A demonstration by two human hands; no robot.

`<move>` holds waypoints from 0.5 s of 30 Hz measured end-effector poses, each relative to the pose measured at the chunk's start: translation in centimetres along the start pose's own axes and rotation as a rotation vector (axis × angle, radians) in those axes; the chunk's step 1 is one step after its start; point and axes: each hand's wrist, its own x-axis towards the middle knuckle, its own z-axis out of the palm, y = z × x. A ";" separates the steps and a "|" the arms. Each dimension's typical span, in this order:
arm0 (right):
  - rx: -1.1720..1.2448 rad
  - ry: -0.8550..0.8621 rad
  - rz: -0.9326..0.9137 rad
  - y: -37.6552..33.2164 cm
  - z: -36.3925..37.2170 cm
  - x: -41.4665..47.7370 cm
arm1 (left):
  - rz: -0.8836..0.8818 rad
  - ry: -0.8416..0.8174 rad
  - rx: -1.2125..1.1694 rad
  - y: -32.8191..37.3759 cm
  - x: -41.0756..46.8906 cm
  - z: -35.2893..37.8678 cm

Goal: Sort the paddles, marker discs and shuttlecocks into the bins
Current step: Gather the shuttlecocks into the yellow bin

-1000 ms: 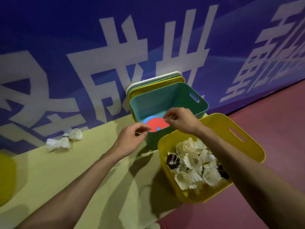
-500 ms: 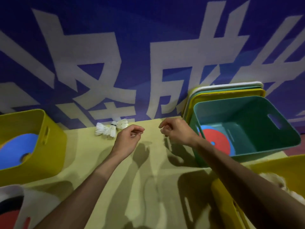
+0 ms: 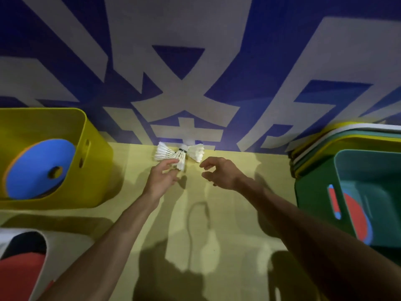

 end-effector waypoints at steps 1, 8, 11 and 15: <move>0.003 -0.016 0.010 -0.2 0.4 0.7 | -0.055 -0.042 -0.085 -0.2 0.1 0.0; 0.140 0.022 0.117 -1.3 2.3 4.3 | -0.226 -0.101 -0.412 -1.1 2.2 -0.3; 0.259 -0.006 0.176 -1.5 3.0 4.9 | -0.232 -0.086 -0.393 -1.6 2.6 -0.1; 0.406 -0.080 0.202 -1.6 3.4 5.0 | -0.215 -0.051 -0.419 -1.8 2.5 0.3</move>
